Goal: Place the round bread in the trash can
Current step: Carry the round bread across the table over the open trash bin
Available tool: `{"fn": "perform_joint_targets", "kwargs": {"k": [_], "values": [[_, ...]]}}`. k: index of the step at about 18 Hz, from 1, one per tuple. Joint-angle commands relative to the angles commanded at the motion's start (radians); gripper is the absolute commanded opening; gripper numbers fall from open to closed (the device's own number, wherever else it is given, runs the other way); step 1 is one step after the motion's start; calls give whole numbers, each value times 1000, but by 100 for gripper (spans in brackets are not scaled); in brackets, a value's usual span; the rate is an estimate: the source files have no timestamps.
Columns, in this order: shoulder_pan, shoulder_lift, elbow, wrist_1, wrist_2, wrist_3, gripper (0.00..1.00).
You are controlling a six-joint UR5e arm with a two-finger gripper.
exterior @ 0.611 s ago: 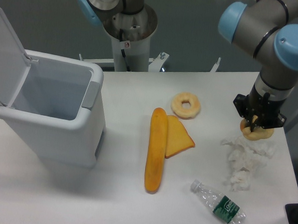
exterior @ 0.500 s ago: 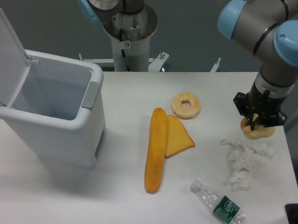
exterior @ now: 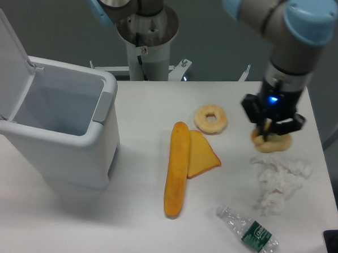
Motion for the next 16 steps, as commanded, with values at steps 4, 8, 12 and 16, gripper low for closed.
{"fn": "perform_joint_targets", "kwargs": {"k": [4, 8, 12, 16], "values": [[-113, 75, -35, 3, -9, -113, 0], [-190, 123, -49, 6, -60, -213, 0], [-300, 151, -52, 8, -106, -301, 0], [-388, 175, -52, 6, -109, -419, 0]]}}
